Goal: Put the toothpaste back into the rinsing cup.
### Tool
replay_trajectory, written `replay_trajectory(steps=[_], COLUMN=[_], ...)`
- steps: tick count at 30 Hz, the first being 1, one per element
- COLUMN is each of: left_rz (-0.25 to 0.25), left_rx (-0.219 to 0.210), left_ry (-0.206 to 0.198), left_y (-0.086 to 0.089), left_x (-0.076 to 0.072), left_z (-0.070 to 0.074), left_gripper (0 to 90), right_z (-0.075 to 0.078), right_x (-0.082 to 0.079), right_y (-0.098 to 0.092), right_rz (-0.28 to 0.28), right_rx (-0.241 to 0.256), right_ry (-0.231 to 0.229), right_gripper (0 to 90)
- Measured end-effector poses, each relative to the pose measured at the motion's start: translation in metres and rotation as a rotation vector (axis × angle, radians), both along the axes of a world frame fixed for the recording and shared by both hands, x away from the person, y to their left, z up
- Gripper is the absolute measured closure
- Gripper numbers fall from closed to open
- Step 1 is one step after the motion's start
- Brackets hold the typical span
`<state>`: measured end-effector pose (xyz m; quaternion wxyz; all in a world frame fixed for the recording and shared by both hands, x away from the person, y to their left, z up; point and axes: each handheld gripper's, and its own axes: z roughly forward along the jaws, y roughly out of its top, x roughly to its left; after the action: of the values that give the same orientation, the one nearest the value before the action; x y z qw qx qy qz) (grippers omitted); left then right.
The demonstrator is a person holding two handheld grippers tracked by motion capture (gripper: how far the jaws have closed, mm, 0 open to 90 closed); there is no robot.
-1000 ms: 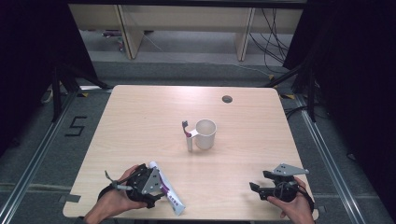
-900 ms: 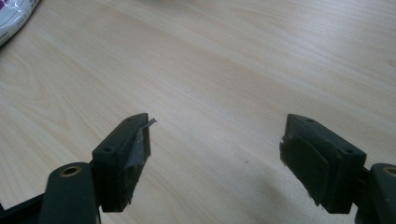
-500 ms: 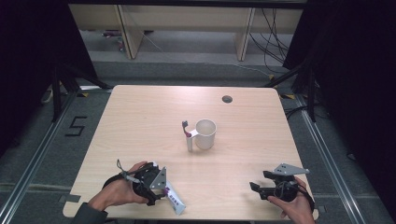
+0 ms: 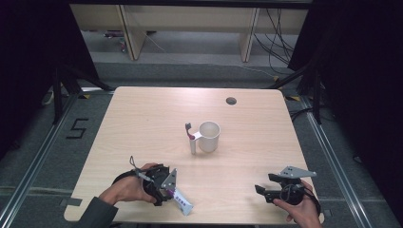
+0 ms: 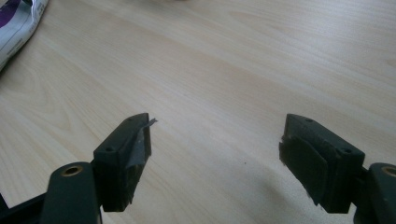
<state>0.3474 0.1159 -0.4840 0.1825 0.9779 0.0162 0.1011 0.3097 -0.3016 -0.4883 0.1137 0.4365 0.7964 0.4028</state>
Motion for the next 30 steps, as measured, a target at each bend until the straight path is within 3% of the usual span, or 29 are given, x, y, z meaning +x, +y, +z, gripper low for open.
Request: replay_trajectory(steps=[10, 14, 22, 30], left_rz=[0.003, 0.006, 0.067, 0.107], left_rx=[0.043, 0.063, 0.101, 0.137], left_ry=[0.076, 0.087, 0.105, 0.132], left_y=[-0.006, -0.007, -0.011, -0.015], left_x=[0.005, 0.007, 0.006, 0.007], left_z=[0.001, 0.002, 0.003, 0.006], left_gripper=[46.9, 54.2, 58.9, 60.7], right_z=[0.001, 0.001, 0.001, 0.0], right_x=[0.0, 0.0, 0.0, 0.001], right_y=[-0.001, -0.001, -0.001, -0.001], right_rz=[-0.001, 0.002, 0.0, 0.013], right_rx=[-0.006, -0.007, -0.007, -0.024], right_ry=[0.016, 0.012, 0.017, -0.011], right_gripper=[25.8, 25.8, 26.1, 26.2])
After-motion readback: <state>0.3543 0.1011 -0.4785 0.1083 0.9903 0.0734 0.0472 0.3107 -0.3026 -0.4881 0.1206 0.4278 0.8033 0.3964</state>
